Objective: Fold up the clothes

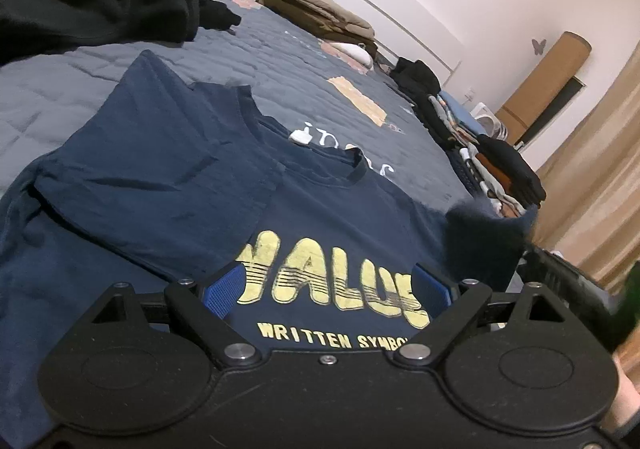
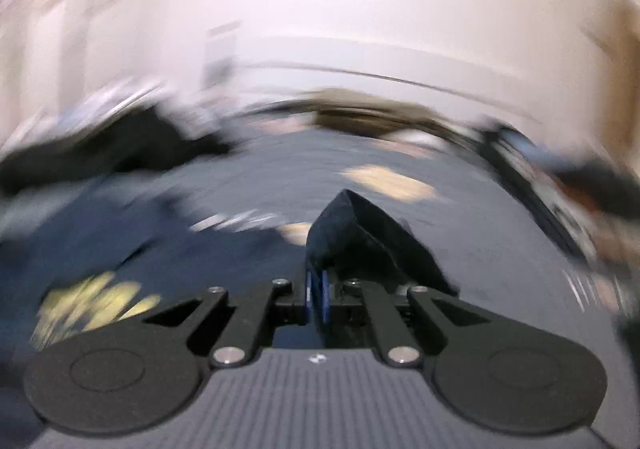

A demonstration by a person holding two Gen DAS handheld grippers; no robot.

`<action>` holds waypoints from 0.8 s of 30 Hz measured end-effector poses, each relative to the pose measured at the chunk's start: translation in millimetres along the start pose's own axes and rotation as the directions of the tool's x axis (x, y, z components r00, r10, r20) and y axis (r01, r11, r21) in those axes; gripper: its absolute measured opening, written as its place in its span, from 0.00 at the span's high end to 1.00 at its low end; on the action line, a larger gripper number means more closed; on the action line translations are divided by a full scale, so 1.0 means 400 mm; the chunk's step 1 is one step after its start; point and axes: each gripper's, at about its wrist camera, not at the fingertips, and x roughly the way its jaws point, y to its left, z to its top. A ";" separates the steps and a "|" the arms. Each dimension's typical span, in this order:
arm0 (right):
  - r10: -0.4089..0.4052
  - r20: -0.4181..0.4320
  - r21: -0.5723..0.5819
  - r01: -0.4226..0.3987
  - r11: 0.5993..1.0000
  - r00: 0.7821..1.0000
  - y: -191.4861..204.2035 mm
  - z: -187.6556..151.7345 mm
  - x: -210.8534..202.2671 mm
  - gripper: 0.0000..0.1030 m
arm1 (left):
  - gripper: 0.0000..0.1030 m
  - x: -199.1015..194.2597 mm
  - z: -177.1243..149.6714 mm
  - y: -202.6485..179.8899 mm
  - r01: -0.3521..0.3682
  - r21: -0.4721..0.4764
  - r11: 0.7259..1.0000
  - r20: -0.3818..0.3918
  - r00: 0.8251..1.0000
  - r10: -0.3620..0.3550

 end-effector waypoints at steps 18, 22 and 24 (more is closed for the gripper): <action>0.201 0.008 0.593 -0.166 0.788 0.980 -0.061 0.002 -0.120 0.50 | 0.14 -0.003 -0.006 -0.014 0.014 0.025 1.000 -0.014 1.000 -0.014; 0.263 -0.055 0.611 -0.176 0.772 0.963 -0.048 -0.031 -0.041 0.50 | 0.14 -0.006 -0.011 -0.016 0.004 0.037 0.999 -0.011 1.000 -0.004; 0.323 -0.099 0.622 -0.195 0.758 0.941 -0.042 -0.036 0.010 0.50 | 0.14 -0.004 -0.010 -0.017 -0.001 0.041 0.999 -0.008 1.000 0.002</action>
